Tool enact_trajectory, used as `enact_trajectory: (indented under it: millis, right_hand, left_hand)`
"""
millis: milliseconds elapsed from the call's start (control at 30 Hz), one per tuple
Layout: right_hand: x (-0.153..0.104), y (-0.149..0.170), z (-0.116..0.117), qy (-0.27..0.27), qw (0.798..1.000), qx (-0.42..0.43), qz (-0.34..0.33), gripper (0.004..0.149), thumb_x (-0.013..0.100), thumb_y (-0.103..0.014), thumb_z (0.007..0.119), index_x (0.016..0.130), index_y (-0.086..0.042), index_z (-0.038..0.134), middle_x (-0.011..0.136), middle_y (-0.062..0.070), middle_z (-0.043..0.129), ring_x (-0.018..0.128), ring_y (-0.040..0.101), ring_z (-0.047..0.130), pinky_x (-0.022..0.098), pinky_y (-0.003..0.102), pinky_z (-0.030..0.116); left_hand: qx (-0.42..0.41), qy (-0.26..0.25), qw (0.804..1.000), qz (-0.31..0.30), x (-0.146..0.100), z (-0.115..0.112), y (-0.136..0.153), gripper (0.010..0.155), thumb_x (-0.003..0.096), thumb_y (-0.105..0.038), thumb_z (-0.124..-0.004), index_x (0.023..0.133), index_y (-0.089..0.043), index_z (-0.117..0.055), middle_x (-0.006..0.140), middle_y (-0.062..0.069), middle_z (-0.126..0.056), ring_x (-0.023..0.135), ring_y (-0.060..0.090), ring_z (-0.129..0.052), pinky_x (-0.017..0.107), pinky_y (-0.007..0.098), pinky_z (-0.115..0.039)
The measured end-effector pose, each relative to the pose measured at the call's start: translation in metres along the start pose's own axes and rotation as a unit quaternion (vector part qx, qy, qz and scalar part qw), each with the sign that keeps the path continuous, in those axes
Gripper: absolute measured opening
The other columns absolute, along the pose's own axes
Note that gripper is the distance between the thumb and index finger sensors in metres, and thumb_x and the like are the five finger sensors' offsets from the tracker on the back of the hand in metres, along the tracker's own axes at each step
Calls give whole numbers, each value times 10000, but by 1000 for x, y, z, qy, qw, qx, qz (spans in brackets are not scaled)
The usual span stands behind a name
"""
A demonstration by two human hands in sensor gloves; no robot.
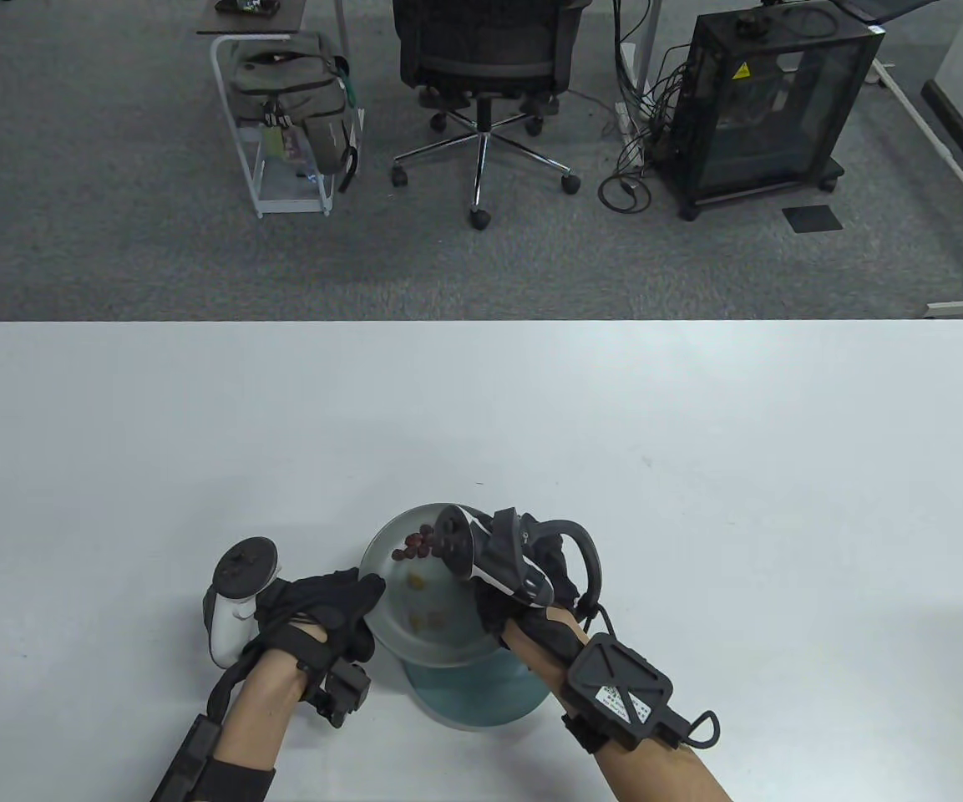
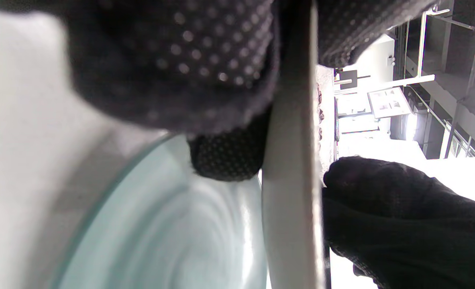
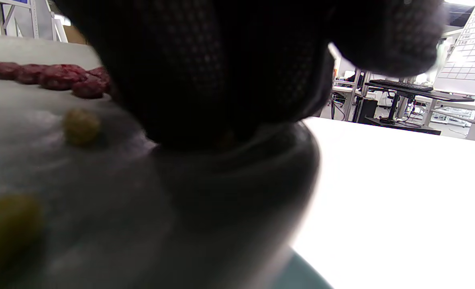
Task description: Pick raisins with hand pinch into plate
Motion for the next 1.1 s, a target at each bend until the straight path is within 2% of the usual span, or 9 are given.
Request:
enact_trajectory:
  millis: [467, 533, 700, 1100]
  right_hand:
    - [4, -4, 7, -15, 1000, -5, -13, 569, 340, -283, 1067, 847, -152, 845, 683, 67, 1056, 453, 205, 1012, 347, 380, 895]
    - [5, -5, 8, -26, 1000, -8, -15, 539, 340, -281, 1066, 826, -163, 864, 676, 69, 1060, 454, 208, 1011, 347, 383, 894]
    - [6, -5, 7, -15, 1000, -4, -20, 527, 324, -277, 1082, 806, -202, 883, 708, 58, 1065, 495, 189, 1041, 337, 355, 909]
    - [10, -3, 12, -33, 999, 4, -30, 555, 338, -277, 1059, 828, -152, 830, 672, 69, 1046, 447, 207, 996, 340, 383, 883]
  left_hand:
    - [-2, -2, 1000, -2, 0, 1, -1, 501, 495, -342, -812, 762, 82, -828, 483, 185, -1135, 94, 207, -1049, 120, 374, -844]
    - [0, 0, 1000, -2, 0, 1, -1, 502, 496, -341, -812, 763, 84, -828, 482, 188, -1134, 96, 209, -1049, 121, 375, -844]
    - [-9, -4, 1000, -1, 0, 2, 0, 503, 494, -341, -811, 764, 83, -825, 486, 188, -1134, 95, 210, -1051, 120, 375, -845]
    - [-12, 2, 1000, 0, 0, 2, 1, 505, 496, -342, -811, 764, 86, -826, 483, 191, -1134, 97, 212, -1050, 122, 374, -845]
Point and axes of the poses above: the tracker on the back of each hand, its own y axis roughly to the little-finger side, its own x axis roughly from the wrist to the fingertips, z = x × y, the point moved 2 cm from there along x, roughly from the wrist to the fingertips
